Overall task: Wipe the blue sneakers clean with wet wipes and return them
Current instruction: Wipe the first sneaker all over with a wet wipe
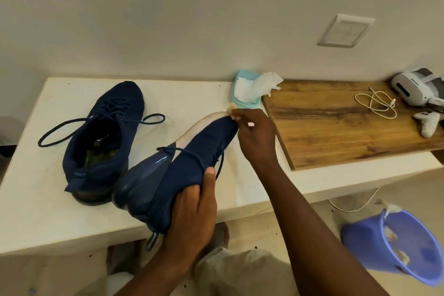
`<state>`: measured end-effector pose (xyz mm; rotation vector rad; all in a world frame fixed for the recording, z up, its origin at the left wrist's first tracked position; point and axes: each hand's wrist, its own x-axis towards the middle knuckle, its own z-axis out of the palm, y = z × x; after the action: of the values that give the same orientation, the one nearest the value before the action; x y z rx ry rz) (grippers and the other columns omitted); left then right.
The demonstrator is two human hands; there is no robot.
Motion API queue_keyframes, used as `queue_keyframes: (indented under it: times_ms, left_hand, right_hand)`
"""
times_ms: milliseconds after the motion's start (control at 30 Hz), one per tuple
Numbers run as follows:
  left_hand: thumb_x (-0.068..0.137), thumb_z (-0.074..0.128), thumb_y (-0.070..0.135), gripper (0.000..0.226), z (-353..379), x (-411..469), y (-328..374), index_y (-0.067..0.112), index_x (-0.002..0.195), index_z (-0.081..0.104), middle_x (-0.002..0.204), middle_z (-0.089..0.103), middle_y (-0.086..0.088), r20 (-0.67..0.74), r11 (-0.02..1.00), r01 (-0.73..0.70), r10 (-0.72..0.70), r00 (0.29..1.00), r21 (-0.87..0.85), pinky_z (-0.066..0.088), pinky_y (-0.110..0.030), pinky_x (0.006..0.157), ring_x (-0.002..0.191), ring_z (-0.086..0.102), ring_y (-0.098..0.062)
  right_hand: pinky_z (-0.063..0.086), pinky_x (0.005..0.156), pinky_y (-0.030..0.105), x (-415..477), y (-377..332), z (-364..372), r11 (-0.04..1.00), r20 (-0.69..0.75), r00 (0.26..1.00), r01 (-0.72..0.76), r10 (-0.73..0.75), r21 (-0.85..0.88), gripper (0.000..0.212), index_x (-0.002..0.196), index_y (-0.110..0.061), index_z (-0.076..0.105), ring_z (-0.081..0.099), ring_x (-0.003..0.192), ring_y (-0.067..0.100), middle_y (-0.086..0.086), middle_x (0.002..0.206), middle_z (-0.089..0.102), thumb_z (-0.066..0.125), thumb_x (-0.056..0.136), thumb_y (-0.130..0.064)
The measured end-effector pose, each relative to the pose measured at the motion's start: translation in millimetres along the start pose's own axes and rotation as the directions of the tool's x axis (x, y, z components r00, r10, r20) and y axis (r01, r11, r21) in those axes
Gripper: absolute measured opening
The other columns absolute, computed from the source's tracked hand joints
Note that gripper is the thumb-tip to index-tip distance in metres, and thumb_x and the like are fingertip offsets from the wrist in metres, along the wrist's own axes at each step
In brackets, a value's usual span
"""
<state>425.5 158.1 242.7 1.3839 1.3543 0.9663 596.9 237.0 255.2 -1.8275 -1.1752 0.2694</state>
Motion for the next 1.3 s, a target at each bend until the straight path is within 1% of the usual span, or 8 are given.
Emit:
queue_keyframes:
  times_ms: [267,467,533,633,800,933,1100,1300]
  left_hand:
    - [0.089,0.041,0.061,0.058,-2,2,-1,0.018,0.058,0.062,0.057,0.063,0.004,-0.002,1.0,0.02,-0.02,1.0,0.005,0.043,-0.016,0.062,0.062,0.063,-0.007]
    - [0.101,0.048,0.042,0.046,-5,4,6,0.011,0.074,0.068,0.071,0.067,-0.004,-0.01,0.999,0.024,-0.024,1.0,-0.034,0.041,-0.002,0.066,0.077,0.063,-0.003]
    - [0.101,0.048,0.041,0.038,-6,3,9,0.022,0.073,0.065,0.072,0.066,0.002,-0.005,0.998,0.048,-0.048,0.999,-0.041,0.04,0.0,0.066,0.077,0.062,0.004]
    - [0.102,0.047,0.043,0.032,-8,5,11,0.03,0.078,0.064,0.078,0.067,0.009,-0.007,0.997,0.064,-0.064,0.998,-0.034,0.039,-0.003,0.068,0.08,0.061,0.009]
    - [0.103,0.047,0.042,0.033,-10,11,9,0.028,0.078,0.065,0.076,0.067,0.01,-0.035,0.996,0.071,-0.073,0.997,-0.056,0.042,-0.015,0.072,0.078,0.062,0.005]
    - [0.103,0.047,0.043,0.039,-10,10,5,0.022,0.075,0.067,0.07,0.067,0.006,-0.028,0.996,0.073,-0.075,0.997,-0.041,0.048,-0.025,0.071,0.072,0.064,-0.002]
    - [0.103,0.047,0.041,0.038,-10,8,10,0.021,0.076,0.066,0.071,0.067,0.002,-0.012,0.995,0.073,-0.074,0.997,-0.063,0.045,-0.024,0.068,0.074,0.064,-0.002]
    - [0.103,0.047,0.041,0.051,-10,10,9,0.017,0.058,0.055,0.052,0.057,0.008,0.007,0.998,0.053,-0.052,0.999,-0.042,0.043,-0.025,0.062,0.055,0.058,-0.007]
  right_hand:
    - [0.059,0.086,0.04,16,10,5,0.895,-0.014,0.921,-0.376,0.39,0.239,0.01,0.101,-0.018,0.072,0.068,0.089,0.014,-0.003,0.093,0.071,0.067,0.092,-0.019]
    - [0.049,0.088,0.017,-3,-13,11,0.997,0.045,0.998,-0.043,0.041,0.066,0.025,0.114,-0.016,0.069,0.06,0.102,0.007,-0.003,0.111,0.067,0.055,0.096,-0.006]
    - [0.045,0.079,0.011,1,-7,9,0.998,0.001,0.998,-0.062,0.062,0.017,0.025,0.108,-0.014,0.071,0.058,0.092,0.005,-0.003,0.103,0.066,0.055,0.094,-0.003]
    - [0.048,0.071,0.025,3,15,5,0.981,-0.039,0.98,-0.195,0.196,0.009,0.022,0.093,-0.009,0.076,0.058,0.075,0.008,0.004,0.087,0.071,0.057,0.09,0.0]
    - [0.055,0.091,0.027,1,8,11,0.955,-0.047,0.963,-0.255,0.264,0.151,0.022,0.107,-0.016,0.077,0.067,0.094,0.007,-0.004,0.103,0.074,0.062,0.093,-0.006]
    - [0.051,0.09,0.013,8,0,10,0.978,-0.034,0.987,-0.151,0.157,0.14,0.023,0.114,-0.018,0.073,0.063,0.1,0.005,-0.006,0.109,0.07,0.06,0.097,-0.01]
    - [0.058,0.086,0.038,9,13,8,0.946,0.07,0.946,-0.321,0.318,0.045,0.023,0.098,-0.012,0.075,0.066,0.086,0.017,0.003,0.091,0.072,0.055,0.095,-0.002]
    - [0.047,0.095,0.018,10,-16,5,0.995,0.074,0.996,-0.051,0.045,0.082,0.026,0.116,-0.016,0.072,0.058,0.105,0.004,-0.003,0.117,0.067,0.056,0.098,-0.006]
